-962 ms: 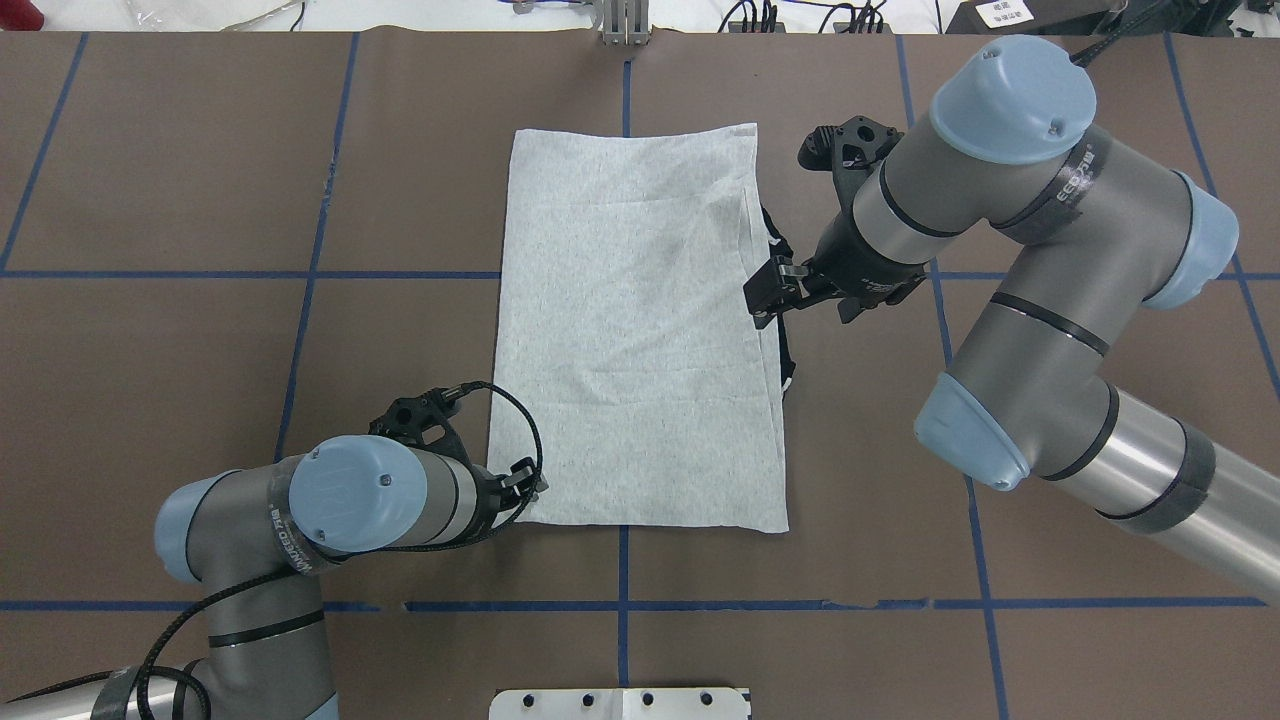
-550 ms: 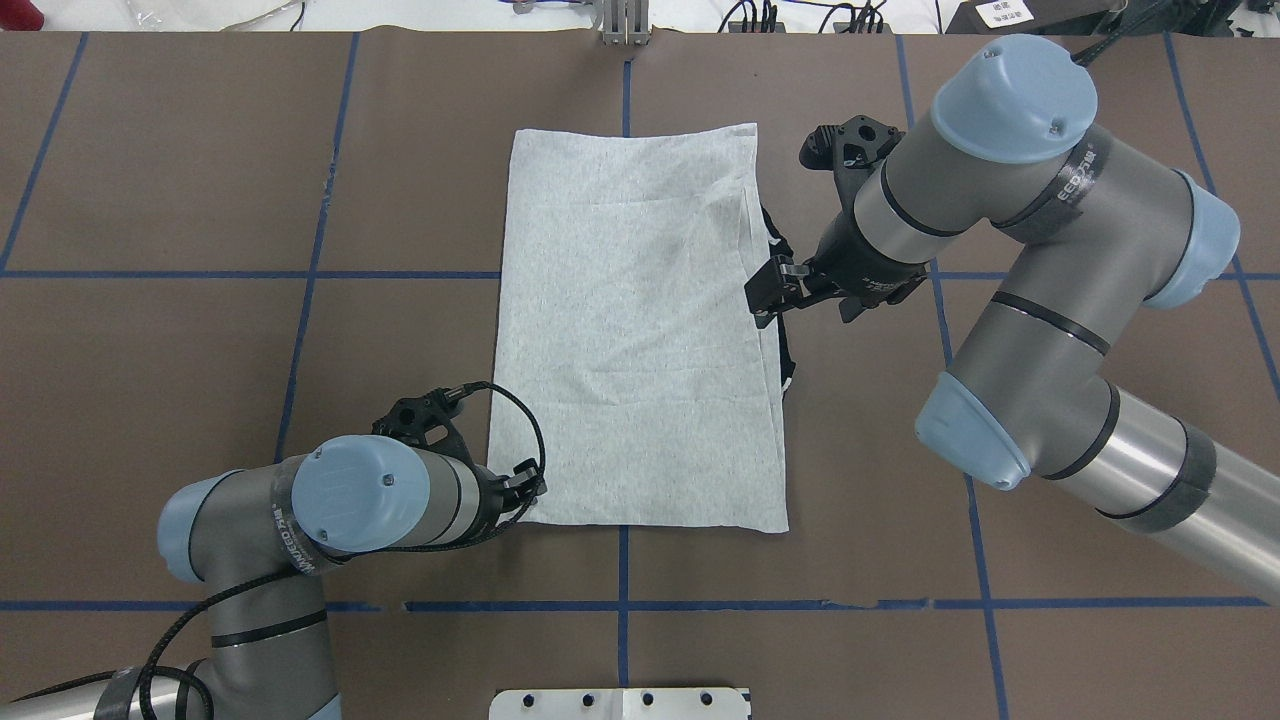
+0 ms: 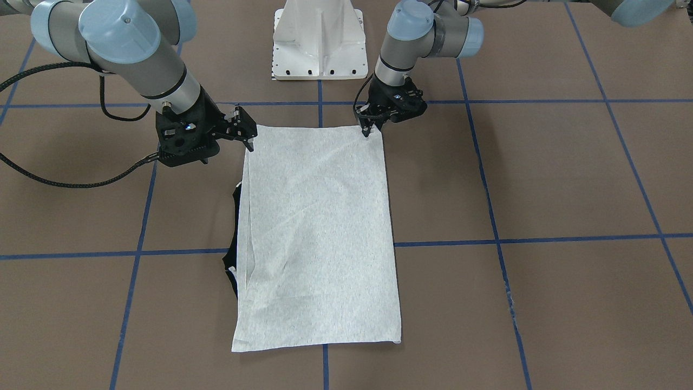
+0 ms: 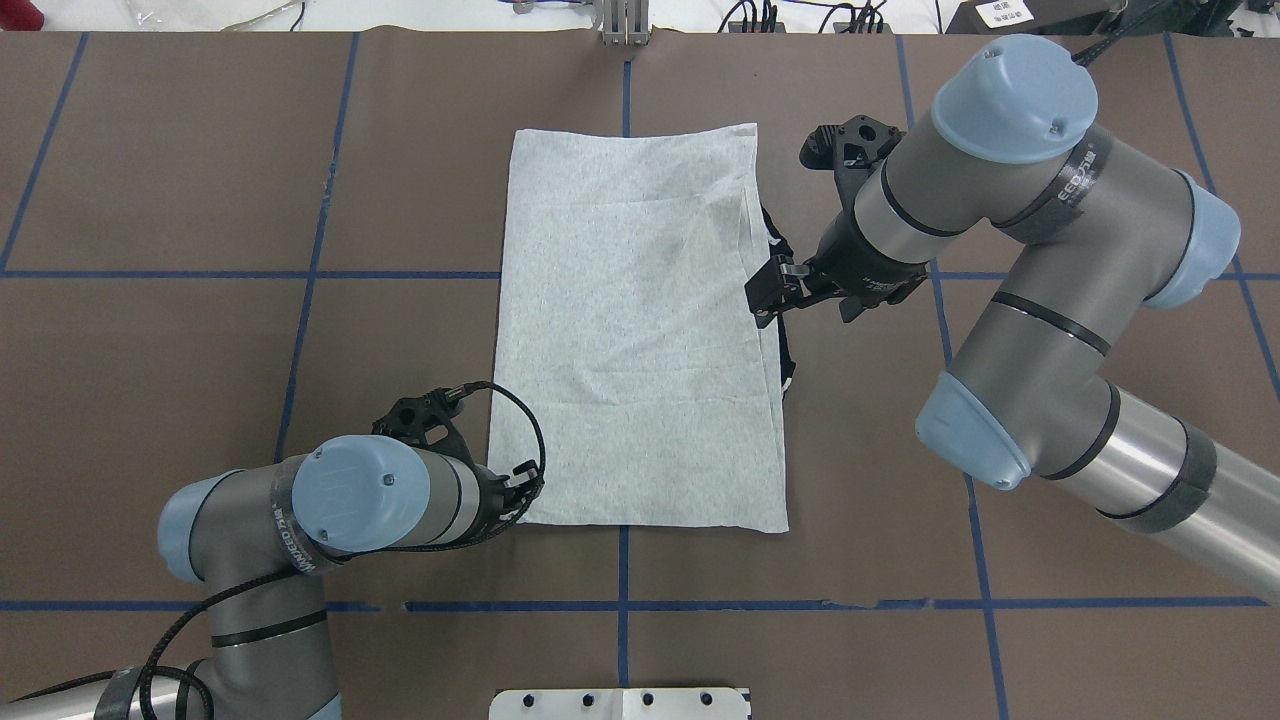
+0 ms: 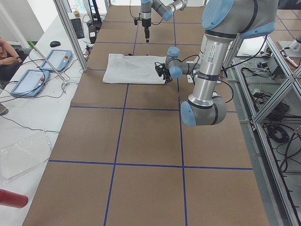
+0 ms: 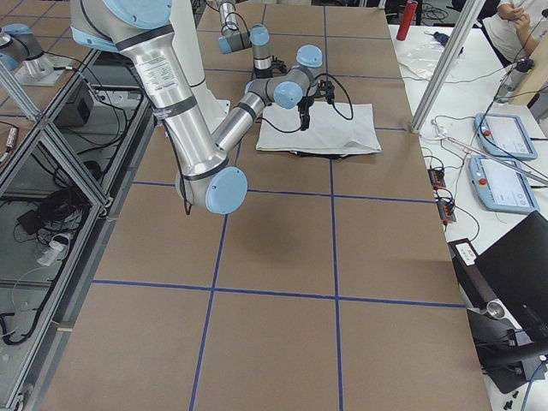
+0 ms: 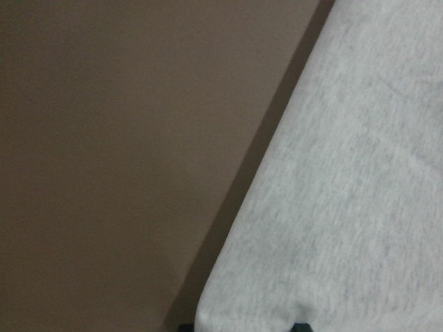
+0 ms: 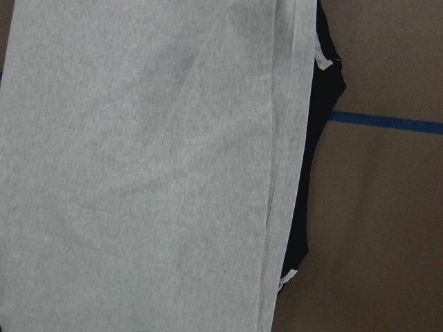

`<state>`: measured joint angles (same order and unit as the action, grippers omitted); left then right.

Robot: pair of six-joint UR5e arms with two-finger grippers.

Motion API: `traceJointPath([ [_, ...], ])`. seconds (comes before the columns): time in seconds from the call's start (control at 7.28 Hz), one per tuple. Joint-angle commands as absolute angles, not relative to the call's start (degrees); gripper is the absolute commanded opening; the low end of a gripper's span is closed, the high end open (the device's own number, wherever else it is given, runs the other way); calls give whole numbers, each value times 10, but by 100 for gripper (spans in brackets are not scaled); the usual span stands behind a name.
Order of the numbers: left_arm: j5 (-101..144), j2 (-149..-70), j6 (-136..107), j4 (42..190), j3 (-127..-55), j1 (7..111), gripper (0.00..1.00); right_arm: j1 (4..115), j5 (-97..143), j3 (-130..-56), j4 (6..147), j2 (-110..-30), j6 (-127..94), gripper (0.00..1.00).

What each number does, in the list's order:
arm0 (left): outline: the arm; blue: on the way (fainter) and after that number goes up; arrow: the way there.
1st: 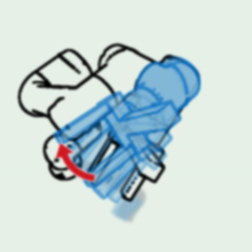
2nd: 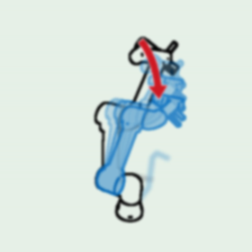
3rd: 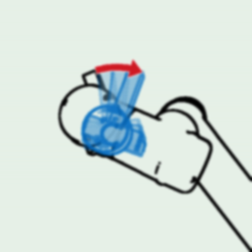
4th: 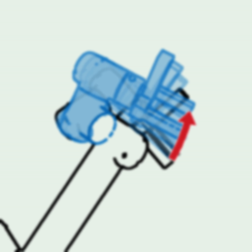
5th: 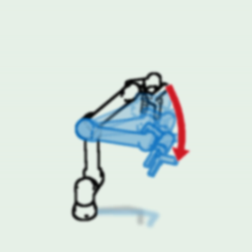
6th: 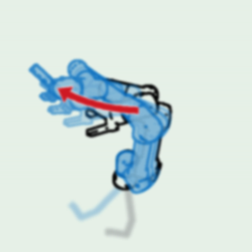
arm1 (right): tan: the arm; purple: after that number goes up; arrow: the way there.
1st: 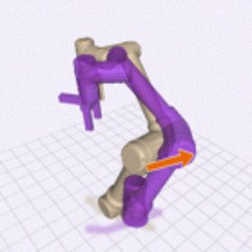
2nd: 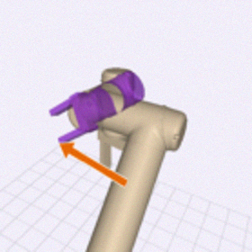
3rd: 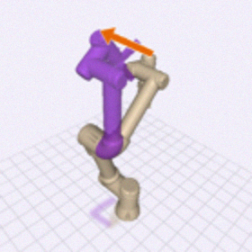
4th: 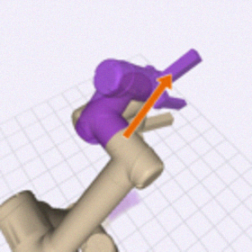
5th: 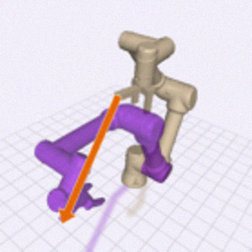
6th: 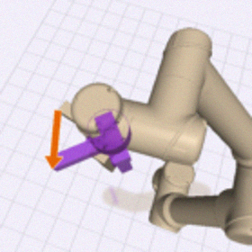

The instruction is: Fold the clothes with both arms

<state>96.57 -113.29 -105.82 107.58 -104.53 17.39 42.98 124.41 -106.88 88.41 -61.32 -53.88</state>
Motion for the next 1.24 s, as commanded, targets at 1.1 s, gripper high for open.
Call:
traceJointPath([
  [1.1, 980, -1131, -1067, 1071, -1093, 174, 0, 217, 1051, -1128, 884, -651, -1051, 100],
])
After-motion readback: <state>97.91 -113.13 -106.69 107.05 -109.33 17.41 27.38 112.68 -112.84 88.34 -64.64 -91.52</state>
